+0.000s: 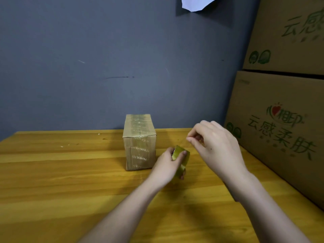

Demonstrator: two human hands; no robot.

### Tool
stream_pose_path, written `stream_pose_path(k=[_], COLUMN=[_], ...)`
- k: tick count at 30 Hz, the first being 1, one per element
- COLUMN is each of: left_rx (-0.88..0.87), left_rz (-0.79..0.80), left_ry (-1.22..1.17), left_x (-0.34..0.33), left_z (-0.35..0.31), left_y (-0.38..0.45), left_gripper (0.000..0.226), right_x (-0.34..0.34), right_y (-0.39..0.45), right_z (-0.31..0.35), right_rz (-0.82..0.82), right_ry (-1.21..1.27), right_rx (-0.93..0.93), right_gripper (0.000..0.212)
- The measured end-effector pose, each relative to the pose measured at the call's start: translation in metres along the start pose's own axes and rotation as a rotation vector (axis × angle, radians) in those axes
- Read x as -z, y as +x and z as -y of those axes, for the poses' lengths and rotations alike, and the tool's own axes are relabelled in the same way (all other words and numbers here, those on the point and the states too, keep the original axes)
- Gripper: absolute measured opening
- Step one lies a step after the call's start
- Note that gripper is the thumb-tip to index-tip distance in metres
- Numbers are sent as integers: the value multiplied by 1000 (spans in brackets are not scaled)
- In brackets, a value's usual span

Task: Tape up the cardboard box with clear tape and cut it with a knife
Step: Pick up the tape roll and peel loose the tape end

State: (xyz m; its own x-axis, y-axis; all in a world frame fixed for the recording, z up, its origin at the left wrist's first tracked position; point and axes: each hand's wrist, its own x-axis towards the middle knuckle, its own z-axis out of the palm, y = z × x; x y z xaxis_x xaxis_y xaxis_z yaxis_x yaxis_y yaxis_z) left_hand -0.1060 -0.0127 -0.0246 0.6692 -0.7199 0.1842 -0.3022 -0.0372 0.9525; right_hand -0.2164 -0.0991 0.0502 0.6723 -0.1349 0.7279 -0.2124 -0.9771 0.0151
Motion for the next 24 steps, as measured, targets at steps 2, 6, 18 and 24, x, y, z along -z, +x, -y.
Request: stream_pose_path(k=[2, 6, 18, 24], left_rx=[28, 58, -32, 60], left_rz=[41, 68, 111, 48], left_ry=[-88, -176, -217, -138], left_x=[-2, -6, -7, -8], left_z=[-6, -7, 2, -4], left_y=[-2, -6, -25, -16], left_gripper=[19, 15, 16, 14], right_x=[4, 6, -24, -29], right_y=[4, 14, 23, 14], right_z=[0, -2, -39, -33], right_rz=[11, 12, 30, -95], right_ry=[-45, 32, -93, -72], right_rx=[40, -34, -78, 144], right_gripper=[10, 9, 21, 26])
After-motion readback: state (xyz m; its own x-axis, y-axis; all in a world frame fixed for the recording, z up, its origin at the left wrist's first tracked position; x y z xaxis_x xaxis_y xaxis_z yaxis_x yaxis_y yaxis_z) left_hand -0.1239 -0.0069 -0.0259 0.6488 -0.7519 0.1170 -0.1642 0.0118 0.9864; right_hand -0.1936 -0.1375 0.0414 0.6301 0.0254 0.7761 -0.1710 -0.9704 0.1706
